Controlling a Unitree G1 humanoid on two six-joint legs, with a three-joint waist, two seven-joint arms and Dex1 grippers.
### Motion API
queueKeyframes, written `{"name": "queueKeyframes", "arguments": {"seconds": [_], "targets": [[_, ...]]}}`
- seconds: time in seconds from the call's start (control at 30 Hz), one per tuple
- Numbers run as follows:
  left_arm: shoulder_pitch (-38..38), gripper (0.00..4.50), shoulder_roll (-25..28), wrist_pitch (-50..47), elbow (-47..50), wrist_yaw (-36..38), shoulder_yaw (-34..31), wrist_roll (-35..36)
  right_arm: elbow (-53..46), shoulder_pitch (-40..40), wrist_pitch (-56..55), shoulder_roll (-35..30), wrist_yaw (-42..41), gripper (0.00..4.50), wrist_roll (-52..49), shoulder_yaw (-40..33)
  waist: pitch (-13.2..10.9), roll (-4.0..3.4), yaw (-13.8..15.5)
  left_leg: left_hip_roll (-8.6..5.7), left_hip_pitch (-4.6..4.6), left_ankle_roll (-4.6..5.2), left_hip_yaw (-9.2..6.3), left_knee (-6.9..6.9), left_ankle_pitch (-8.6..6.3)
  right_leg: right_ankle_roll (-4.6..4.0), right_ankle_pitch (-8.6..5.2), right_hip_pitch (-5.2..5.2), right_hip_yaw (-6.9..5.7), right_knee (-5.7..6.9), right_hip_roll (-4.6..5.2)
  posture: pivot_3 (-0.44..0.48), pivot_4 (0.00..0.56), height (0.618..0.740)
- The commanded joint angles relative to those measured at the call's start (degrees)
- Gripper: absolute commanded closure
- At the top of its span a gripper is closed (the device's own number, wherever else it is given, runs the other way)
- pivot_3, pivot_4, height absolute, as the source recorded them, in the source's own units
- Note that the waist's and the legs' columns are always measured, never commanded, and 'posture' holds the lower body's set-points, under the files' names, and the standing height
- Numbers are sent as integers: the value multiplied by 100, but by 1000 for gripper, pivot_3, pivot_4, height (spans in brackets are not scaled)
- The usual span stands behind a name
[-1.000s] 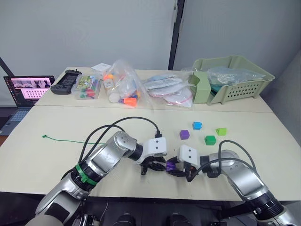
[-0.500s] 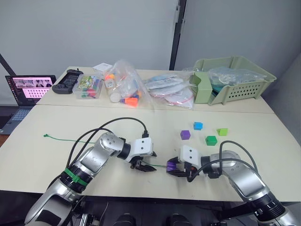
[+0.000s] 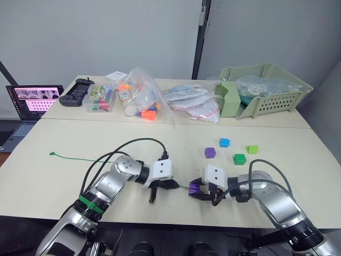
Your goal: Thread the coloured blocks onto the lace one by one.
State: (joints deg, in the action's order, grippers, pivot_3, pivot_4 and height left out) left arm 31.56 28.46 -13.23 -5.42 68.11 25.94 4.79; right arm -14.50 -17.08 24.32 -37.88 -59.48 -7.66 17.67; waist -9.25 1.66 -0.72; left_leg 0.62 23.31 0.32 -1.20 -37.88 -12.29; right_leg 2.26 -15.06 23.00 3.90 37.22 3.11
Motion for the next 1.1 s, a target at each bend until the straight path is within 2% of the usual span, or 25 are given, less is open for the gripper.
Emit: {"name": "queueKeyframes", "arguments": {"seconds": [0.03,0.27,0.5,0.53,0.6,0.67,0.77,0.8,0.83,0.97,1.1], "targets": [[44,4500,-61,-20,288,44,-31,45,-89,50,72,-21,38,3119,-7,2,0,0,-4,0,0,0,0,0,0,0,0,0,0,0,0,0,150,740],[103,4500,-354,-296,559,-81,32,-5,-78,56,71,-6,84,3119,13,28,0,0,-4,0,-1,0,0,0,0,0,0,-1,0,0,-1,0,150,740],[96,4500,-164,-750,710,45,71,-38,-103,68,239,-13,96,3119,-64,-5,0,0,-6,0,-2,0,-1,0,0,0,0,-1,0,1,-1,0,150,740],[106,4229,-145,-826,718,62,52,-12,-129,74,287,7,115,3119,-124,-51,0,0,-6,1,-2,0,-1,0,0,0,0,0,0,1,-2,0,150,740],[142,3613,-101,-939,743,159,32,69,-171,77,278,32,201,2044,-149,-139,0,0,-5,1,-1,0,-1,0,0,0,0,0,0,1,-1,0,150,740],[194,3032,-81,-1095,807,291,-20,221,-356,133,385,1,196,1480,-324,-332,0,0,4,-1,3,0,-1,0,0,0,0,2,0,1,0,0,150,740],[280,1927,3,-1106,895,413,-1,208,-768,335,590,-277,119,329,-626,-764,-1,0,11,-2,13,0,-3,0,0,0,0,8,0,-1,3,0,150,740],[300,1686,15,-1091,911,410,0,195,-863,394,631,-358,118,78,-703,-888,-1,0,19,-4,14,0,-4,0,0,0,0,10,0,-1,4,0,150,740],[320,1258,13,-1104,938,398,-8,200,-967,474,672,-460,96,0,-796,-1015,-1,0,12,-7,15,0,-5,0,0,1,0,9,-1,-1,6,0,150,740],[427,43,-86,-912,979,200,265,-148,-1241,1002,712,-966,-39,0,-1078,-1714,-1,0,15,-6,12,0,-5,0,0,2,-1,5,-3,-3,4,0,150,740],[449,17,-272,-749,758,-8,518,-452,-1174,1178,673,-1094,20,0,-1088,-1779,-1,1,-7,-13,11,0,-2,0,0,4,-1,2,0,-6,9,0,150,740]]}}
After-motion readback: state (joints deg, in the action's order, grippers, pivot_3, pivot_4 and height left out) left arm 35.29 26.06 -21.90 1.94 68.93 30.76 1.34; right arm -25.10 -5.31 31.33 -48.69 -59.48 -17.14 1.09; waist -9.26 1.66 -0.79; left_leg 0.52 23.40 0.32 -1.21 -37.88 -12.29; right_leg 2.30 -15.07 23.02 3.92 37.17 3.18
